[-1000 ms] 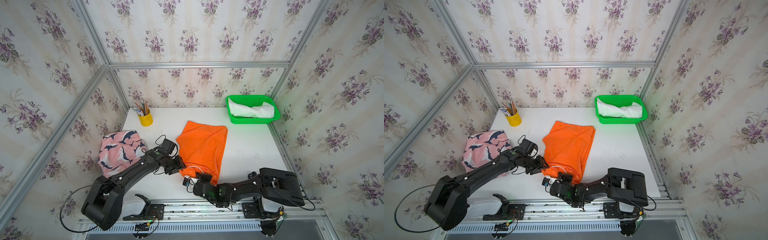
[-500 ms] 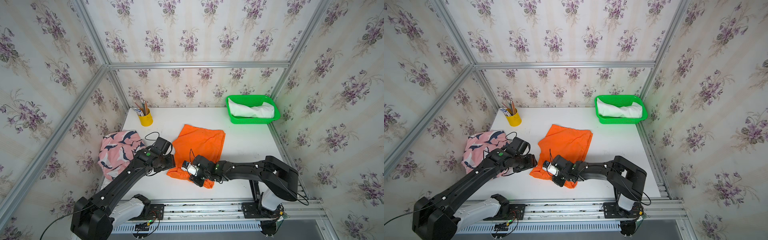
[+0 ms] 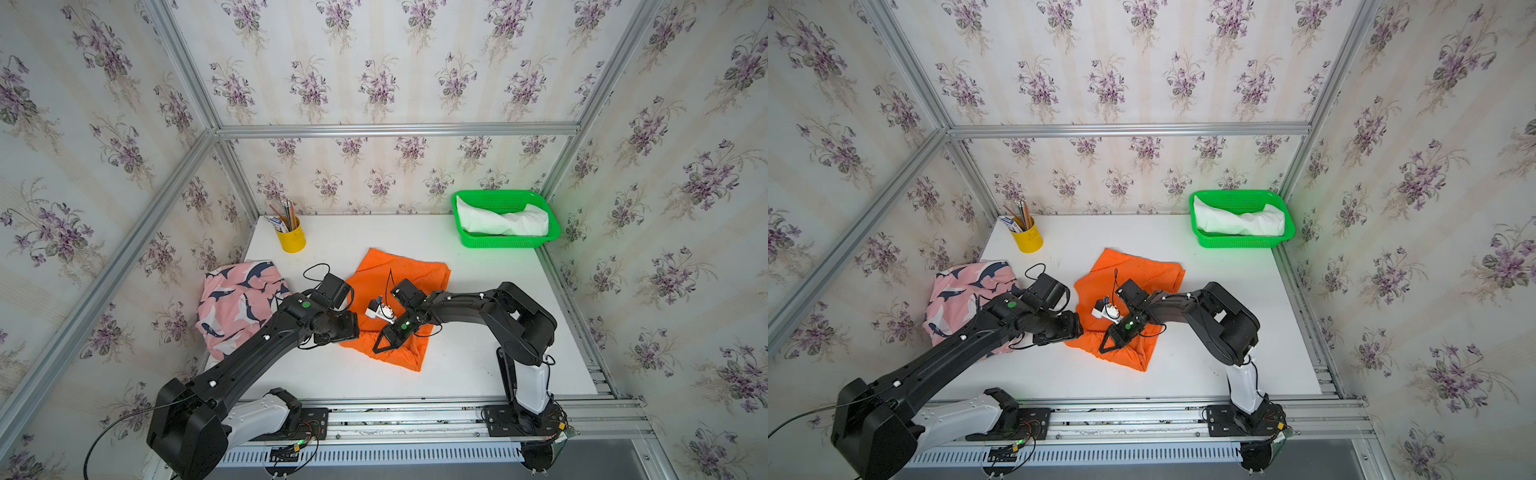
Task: Roll up the shorts
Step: Roll the shorts at the center of the board.
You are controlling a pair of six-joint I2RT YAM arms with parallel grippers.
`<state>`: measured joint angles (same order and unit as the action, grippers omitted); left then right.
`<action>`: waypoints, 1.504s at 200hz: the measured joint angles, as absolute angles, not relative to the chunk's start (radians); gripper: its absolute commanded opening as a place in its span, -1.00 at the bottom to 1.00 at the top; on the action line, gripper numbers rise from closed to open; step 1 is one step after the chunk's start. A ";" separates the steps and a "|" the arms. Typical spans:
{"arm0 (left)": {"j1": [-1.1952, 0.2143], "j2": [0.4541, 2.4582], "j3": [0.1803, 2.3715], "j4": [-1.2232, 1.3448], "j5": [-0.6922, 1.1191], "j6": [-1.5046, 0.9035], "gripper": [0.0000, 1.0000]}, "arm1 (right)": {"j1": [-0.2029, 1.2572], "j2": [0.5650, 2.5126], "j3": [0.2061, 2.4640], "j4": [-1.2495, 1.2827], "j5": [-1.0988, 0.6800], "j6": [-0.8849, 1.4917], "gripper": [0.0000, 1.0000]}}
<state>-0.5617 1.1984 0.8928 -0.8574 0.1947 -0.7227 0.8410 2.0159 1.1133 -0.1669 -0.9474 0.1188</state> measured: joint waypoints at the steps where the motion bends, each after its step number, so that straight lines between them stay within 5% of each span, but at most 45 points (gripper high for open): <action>1: -0.563 1.200 0.894 -0.857 0.195 -0.723 0.39 | 0.841 2.017 1.114 -0.168 -0.950 0.120 -0.91; 35: -0.623 1.285 0.932 -0.826 0.195 -0.734 0.37 | 0.828 2.045 1.129 -0.180 -0.999 0.143 -0.80; 78: -0.633 1.416 0.965 -0.802 0.175 -0.717 -0.14 | 0.822 2.040 1.126 -0.179 -1.000 0.165 -0.61; 121: -0.632 1.544 0.970 -0.762 0.149 -0.677 -0.26 | 0.817 1.980 1.083 -0.184 -0.940 0.181 -0.24; 168: -0.621 1.618 0.973 -0.711 0.149 -0.642 -0.27 | 0.797 1.892 1.032 -0.199 -0.860 0.184 -0.14; 265: -0.614 1.640 0.978 -0.680 0.143 -0.602 -0.26 | 0.722 1.829 0.971 -0.160 -0.830 0.237 -0.30; 301: -0.605 1.649 0.978 -0.661 0.143 -0.579 -0.26 | 0.699 1.838 0.949 -0.113 -0.847 0.263 -0.75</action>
